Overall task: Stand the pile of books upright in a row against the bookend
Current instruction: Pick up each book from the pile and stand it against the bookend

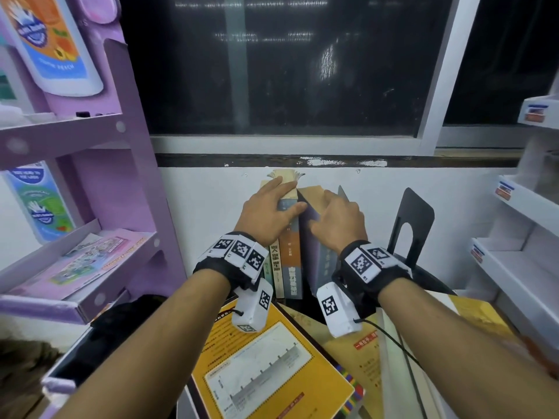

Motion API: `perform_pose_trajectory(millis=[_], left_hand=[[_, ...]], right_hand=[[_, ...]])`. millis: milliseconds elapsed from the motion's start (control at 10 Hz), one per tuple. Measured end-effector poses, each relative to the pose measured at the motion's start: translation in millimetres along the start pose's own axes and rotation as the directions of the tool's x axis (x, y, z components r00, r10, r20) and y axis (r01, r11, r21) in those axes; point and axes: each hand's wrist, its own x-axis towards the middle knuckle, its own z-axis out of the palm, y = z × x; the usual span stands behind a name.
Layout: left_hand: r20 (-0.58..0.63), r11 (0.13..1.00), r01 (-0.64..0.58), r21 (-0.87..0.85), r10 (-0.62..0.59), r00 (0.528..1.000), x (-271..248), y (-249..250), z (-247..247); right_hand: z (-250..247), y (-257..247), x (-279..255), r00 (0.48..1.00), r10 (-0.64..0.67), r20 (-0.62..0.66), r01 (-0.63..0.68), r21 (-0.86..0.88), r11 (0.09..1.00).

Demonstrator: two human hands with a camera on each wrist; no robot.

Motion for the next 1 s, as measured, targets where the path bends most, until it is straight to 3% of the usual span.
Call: perform_pose_trajectory(millis=[300, 600, 1000], left_hand=[[-0.013, 1.000, 0.008, -0.023, -0.008, 1.000, -1.1, -0.2, 2.5], [-0.015, 1.000, 0.002, -0.014, -0.002, 1.000, -0.4, -4.2, 2.1], [-0.031, 1.000, 0.002, -0.004, -0.002, 1.000, 2.4, -6.9, 0.2]], right_hand=[[16.8, 7.2, -1.2, 0.999, 0.018, 0.033, -0.018, 0.023, 1.000], [7.1, 1.7, 3.8, 0.980, -0.037, 0.195, 0.027, 0.051, 0.998], [-9.2, 2.6, 0.6, 0.936, -0.037, 0.350, -0.046, 0.227, 0.973]])
